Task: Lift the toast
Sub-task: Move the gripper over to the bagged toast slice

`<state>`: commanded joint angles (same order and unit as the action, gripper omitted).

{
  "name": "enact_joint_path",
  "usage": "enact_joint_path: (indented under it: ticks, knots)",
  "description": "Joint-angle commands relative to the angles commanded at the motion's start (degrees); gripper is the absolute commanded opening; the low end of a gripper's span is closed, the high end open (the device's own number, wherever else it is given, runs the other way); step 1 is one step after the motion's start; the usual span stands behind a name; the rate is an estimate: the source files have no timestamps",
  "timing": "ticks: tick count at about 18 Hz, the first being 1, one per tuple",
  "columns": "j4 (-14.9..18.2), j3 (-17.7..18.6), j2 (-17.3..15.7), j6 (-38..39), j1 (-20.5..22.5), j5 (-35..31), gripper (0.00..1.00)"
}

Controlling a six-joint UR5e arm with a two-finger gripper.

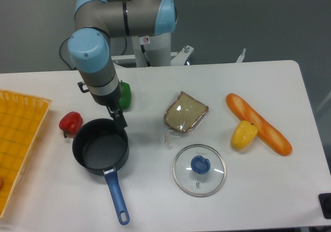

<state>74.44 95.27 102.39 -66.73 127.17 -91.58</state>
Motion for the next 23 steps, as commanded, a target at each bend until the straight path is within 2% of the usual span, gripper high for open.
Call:
enact_joint_path:
  ticks: [4, 8, 15, 19, 23]
  knots:
    - [0.36, 0.44, 0.96, 3.44, 5.09, 2.54, 1.00]
    - [-0.87, -0.34, 6.49, 4.67, 10.11, 4.31, 1.00]
    - [-1.67, -1.14, 7.64, 9.41, 11.88, 5.89, 1.00]
    - [-5.97, -0.97, 10.19, 13.38, 11.96, 5.80, 1.00]
    - [-6.68, 0.00, 10.63, 13.29, 11.96, 5.71, 1.00]
